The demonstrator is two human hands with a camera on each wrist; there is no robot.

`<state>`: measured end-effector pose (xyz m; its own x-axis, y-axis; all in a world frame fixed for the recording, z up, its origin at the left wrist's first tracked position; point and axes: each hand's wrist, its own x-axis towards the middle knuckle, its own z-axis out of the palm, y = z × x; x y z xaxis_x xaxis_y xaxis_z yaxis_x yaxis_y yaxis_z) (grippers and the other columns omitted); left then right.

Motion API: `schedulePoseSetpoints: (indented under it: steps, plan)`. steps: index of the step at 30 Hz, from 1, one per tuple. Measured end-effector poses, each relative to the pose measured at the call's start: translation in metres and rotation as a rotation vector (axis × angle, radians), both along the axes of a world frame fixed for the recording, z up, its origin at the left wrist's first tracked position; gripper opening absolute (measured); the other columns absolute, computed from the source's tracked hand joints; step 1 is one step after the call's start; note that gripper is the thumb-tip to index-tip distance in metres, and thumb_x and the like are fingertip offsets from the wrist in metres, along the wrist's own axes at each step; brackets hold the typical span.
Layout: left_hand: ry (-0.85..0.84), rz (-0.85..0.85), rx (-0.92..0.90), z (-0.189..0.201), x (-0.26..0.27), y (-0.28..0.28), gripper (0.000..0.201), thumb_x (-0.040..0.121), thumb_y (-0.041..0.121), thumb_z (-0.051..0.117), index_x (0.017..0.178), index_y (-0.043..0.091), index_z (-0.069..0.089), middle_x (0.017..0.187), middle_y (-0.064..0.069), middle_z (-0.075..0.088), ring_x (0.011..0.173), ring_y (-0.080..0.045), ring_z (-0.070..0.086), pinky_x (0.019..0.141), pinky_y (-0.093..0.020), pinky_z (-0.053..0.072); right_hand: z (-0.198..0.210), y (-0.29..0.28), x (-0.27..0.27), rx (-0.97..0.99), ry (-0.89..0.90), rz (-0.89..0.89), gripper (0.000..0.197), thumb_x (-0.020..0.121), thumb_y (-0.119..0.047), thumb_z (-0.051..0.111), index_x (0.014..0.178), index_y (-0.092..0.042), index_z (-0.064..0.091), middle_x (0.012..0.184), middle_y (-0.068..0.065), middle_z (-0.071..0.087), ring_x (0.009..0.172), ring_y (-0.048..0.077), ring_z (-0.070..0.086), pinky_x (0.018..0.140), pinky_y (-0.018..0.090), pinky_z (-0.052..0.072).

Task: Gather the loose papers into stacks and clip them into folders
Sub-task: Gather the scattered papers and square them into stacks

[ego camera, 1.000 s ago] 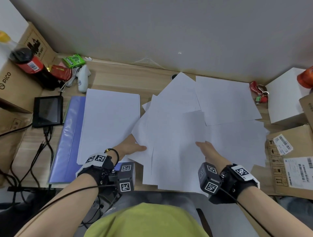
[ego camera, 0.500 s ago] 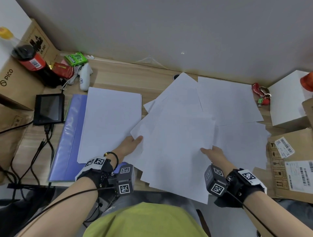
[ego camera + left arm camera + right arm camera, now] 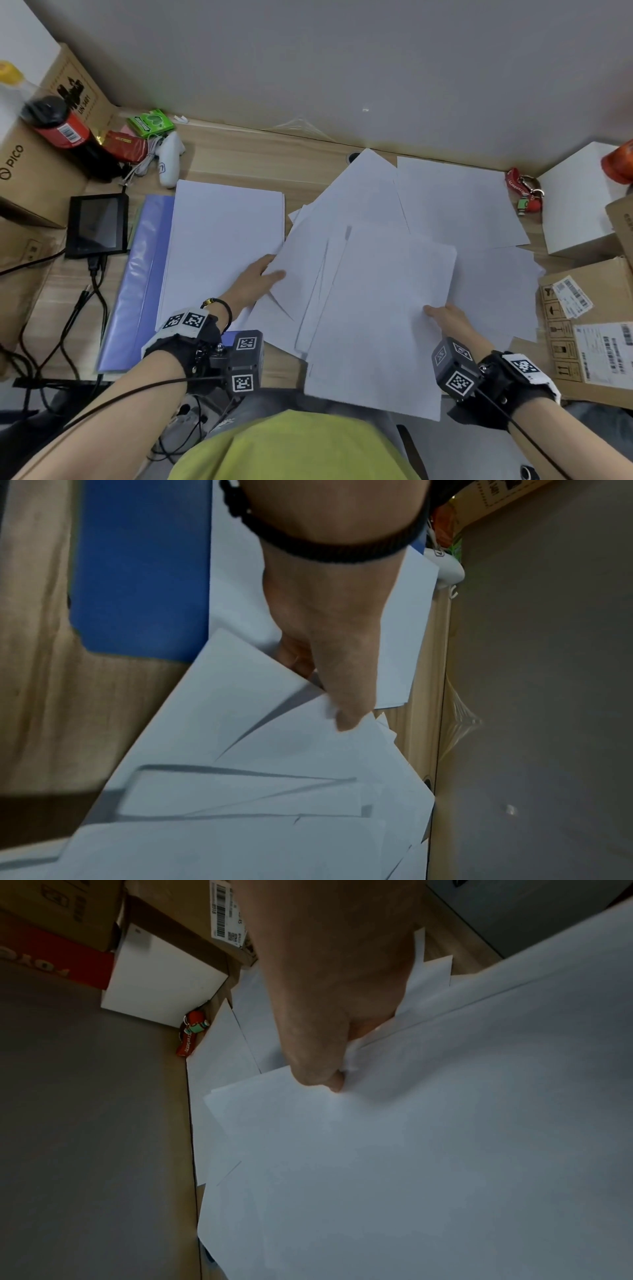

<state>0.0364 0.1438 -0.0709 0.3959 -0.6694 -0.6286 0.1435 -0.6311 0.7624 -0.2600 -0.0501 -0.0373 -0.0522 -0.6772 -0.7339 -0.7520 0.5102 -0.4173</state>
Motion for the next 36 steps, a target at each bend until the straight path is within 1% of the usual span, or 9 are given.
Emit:
schedulePoseSetpoints:
  steps: [2,4,7,9,12,16,23,30,36]
  plan:
    - [-0.059,0.028,0.035,0.000,0.003,-0.002,0.022,0.092,0.047,0.052,0.086,0.027,0.061,0.091,0.003,0.062,0.086,-0.018,0.057,0.079,-0.032,0.044,-0.002,0.002,0.000,0.004,-0.044,-0.025,0.036,0.095,-0.006,0.051,0.129,0.007,0.048,0.106,0.013,0.053,0.093,0.026,0.051,0.063,0.032,0.041]
    - [-0.116,0.034,0.048,-0.003,0.005,-0.002,0.030,0.093,0.043,0.050,0.081,0.017,0.059,0.078,-0.003,0.053,0.076,-0.019,0.049,0.069,-0.030,0.037,-0.002,0.002,0.001,-0.009,-0.056,-0.039,0.036,0.095,-0.006,0.051,0.129,0.008,0.048,0.101,0.012,0.054,0.083,0.025,0.051,0.054,0.026,0.039]
    - [-0.162,-0.011,0.078,-0.005,0.005,-0.002,0.011,0.096,0.020,0.052,0.104,0.015,0.058,0.088,-0.009,0.064,0.079,-0.028,0.058,0.069,-0.033,0.049,-0.002,0.001,0.003,-0.037,-0.052,-0.055,0.040,0.096,-0.007,0.049,0.132,0.010,0.040,0.092,0.010,0.050,0.066,0.020,0.045,0.049,0.025,0.035]
    - [-0.052,-0.101,0.098,-0.002,0.004,0.000,0.037,0.092,0.008,0.055,0.125,0.024,0.047,0.100,-0.015,0.065,0.088,-0.030,0.063,0.077,-0.036,0.055,-0.004,0.000,0.002,-0.040,-0.052,-0.061,0.042,0.097,-0.009,0.048,0.133,0.009,0.037,0.094,0.010,0.049,0.068,0.023,0.045,0.048,0.026,0.033]
    - [0.067,-0.280,0.136,0.007,-0.001,-0.003,0.075,0.087,-0.008,0.053,0.145,0.031,0.024,0.101,-0.011,0.061,0.084,-0.019,0.061,0.064,-0.021,0.051,-0.009,-0.001,0.003,-0.042,-0.076,-0.067,0.033,0.097,-0.009,0.048,0.125,0.007,0.044,0.077,0.009,0.048,0.061,0.018,0.043,0.040,0.017,0.040]
    - [0.114,-0.194,0.216,0.012,-0.009,-0.018,0.055,0.090,0.000,0.045,0.138,0.027,0.036,0.094,-0.014,0.056,0.080,-0.025,0.055,0.072,-0.033,0.054,-0.012,0.005,0.015,0.084,-0.141,-0.044,0.019,0.096,-0.013,0.051,0.111,-0.001,0.051,0.091,0.015,0.059,0.067,0.025,0.053,0.062,0.031,0.049]
    - [0.075,-0.123,0.125,0.014,-0.021,-0.034,0.028,0.096,0.028,0.057,0.120,0.019,0.045,0.099,-0.005,0.060,0.080,-0.018,0.057,0.070,-0.028,0.049,-0.010,0.015,0.026,0.266,-0.318,-0.019,0.014,0.097,-0.006,0.050,0.084,-0.010,0.049,0.078,0.007,0.058,0.069,0.022,0.056,0.066,0.033,0.044]
    - [-0.024,-0.273,0.022,0.015,-0.026,-0.036,0.041,0.095,0.018,0.058,0.136,0.015,0.049,0.127,-0.004,0.061,0.116,-0.022,0.058,0.099,-0.030,0.045,-0.010,0.018,0.028,0.272,-0.367,0.022,0.011,0.096,-0.003,0.051,0.090,-0.011,0.054,0.090,0.006,0.063,0.080,0.017,0.061,0.064,0.026,0.050]
    - [0.145,-0.127,-0.120,0.028,-0.011,-0.035,0.036,0.092,0.016,0.064,0.127,0.015,0.059,0.122,-0.001,0.067,0.108,-0.018,0.066,0.096,-0.036,0.052,-0.004,0.006,0.029,0.148,-0.502,0.016,0.024,0.090,-0.018,0.064,0.110,-0.017,0.051,0.114,-0.002,0.060,0.106,0.016,0.056,0.097,0.035,0.041]
